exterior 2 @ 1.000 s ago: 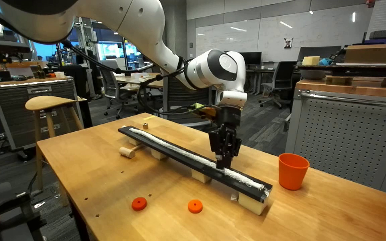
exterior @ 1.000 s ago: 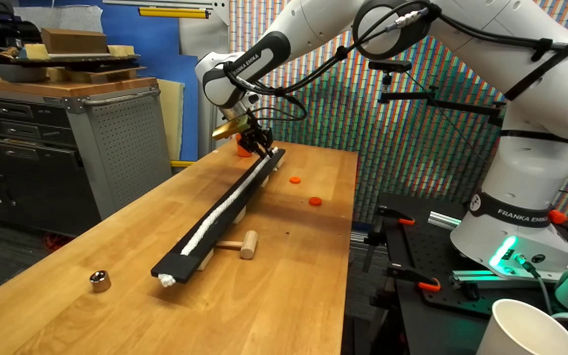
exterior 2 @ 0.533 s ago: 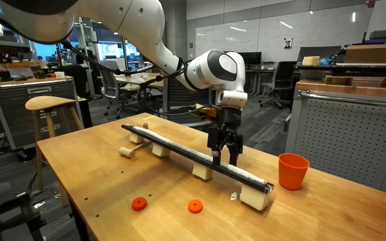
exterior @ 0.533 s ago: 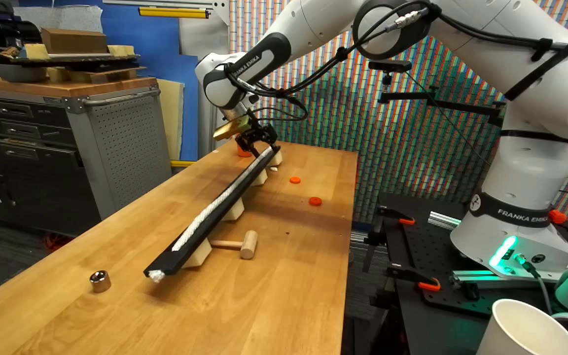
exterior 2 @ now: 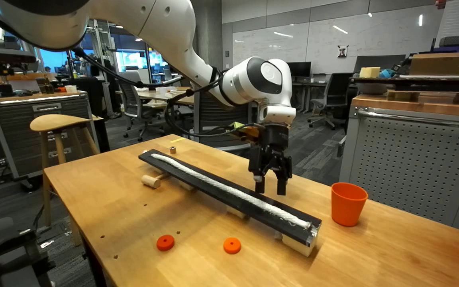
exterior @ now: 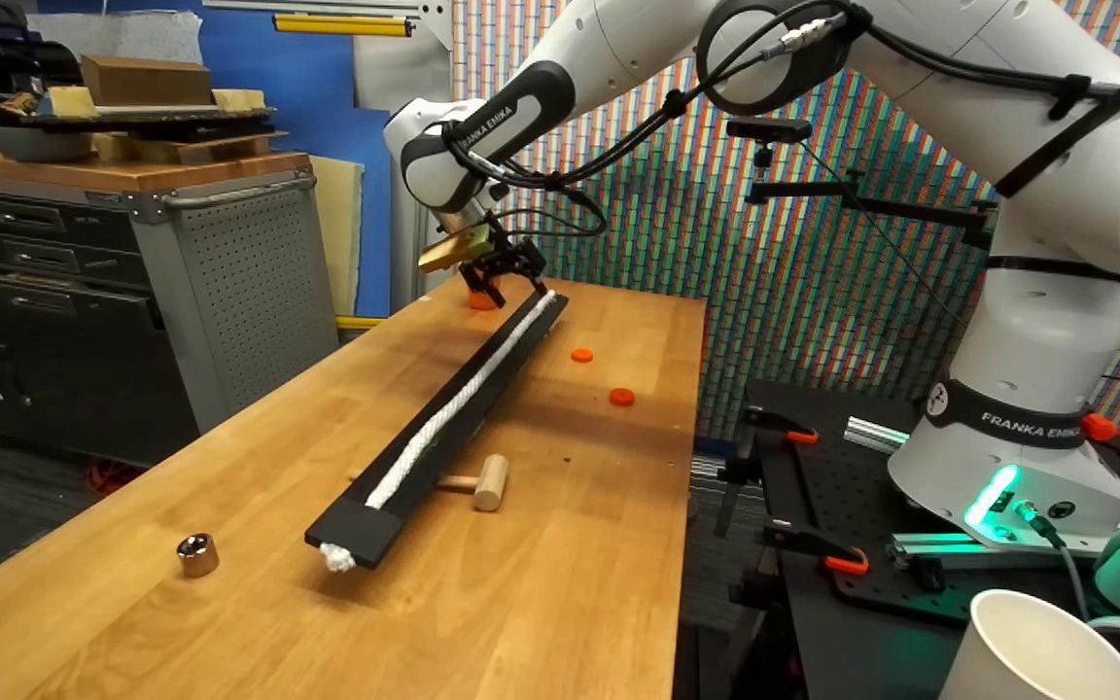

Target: Set the rope along the middle of the black object

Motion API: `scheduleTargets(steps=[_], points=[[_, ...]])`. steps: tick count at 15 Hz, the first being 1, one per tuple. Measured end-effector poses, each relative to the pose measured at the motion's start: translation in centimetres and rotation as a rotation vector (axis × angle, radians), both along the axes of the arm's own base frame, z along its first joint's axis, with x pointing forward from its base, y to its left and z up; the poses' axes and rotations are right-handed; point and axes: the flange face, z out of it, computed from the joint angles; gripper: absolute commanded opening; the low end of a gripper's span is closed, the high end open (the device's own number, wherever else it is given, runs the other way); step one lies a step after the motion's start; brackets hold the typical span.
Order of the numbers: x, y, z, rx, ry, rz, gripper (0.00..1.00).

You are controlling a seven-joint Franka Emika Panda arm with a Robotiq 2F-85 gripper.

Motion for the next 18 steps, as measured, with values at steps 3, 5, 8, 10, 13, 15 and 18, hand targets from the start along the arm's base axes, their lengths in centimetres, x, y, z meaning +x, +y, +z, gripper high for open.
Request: scheduleTargets(steps=[3,5,8,10,13,15,18], points=[[0.4,0.0,1.4,-0.026,-0.011,0.046,1.00],[0.7,0.3,3.0,-0.038,-0.005,0.123,1.00],[1.1,1.2,6.3,-0.015,-0.001,0.279,1.00],[1.2,1.4,8.9,0.018,-0.002,0.378,1.00],[0.8,1.3,12.5,0.065,0.007,0.523,1.00],[0.4,1.2,14.3,0.099,0.022,0.617,1.00],[-0.5,0.9,16.2,0.145,0.050,0.740,1.00]])
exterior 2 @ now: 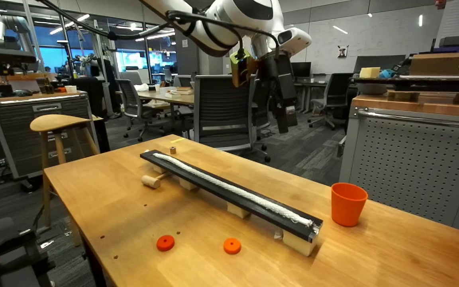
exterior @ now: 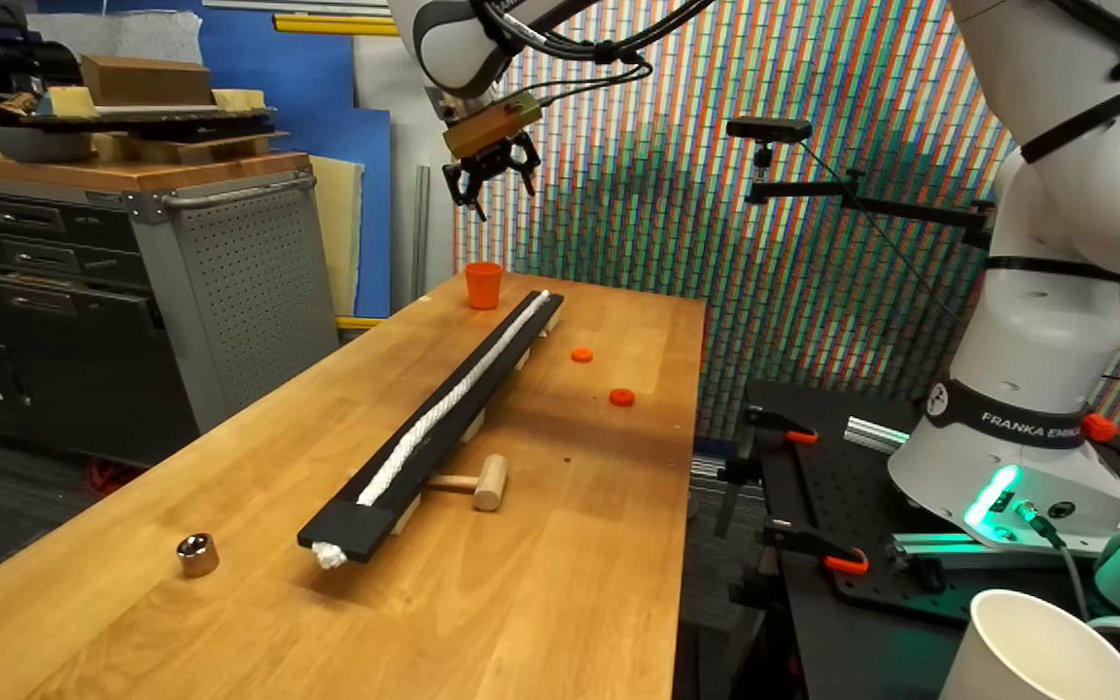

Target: Set the rope along the middle of the black object

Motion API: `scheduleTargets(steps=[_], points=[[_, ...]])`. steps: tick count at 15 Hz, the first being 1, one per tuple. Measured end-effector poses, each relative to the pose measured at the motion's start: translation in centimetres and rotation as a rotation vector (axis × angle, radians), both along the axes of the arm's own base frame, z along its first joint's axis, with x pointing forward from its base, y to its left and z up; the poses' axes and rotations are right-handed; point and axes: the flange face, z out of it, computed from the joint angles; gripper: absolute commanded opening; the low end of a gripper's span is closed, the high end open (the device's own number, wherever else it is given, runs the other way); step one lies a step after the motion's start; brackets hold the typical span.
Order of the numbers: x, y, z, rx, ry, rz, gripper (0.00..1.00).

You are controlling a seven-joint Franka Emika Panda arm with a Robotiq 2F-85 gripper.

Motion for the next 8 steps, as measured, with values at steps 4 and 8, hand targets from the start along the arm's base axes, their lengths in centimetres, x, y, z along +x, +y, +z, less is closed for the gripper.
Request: scheduleTargets(steps=[4,8], points=[[-1.08,-0.18,1.30,0.027,0.023,0.064,1.00],[-1.21,-0.18,1.05,0.031,0.025,0.073,1.00]])
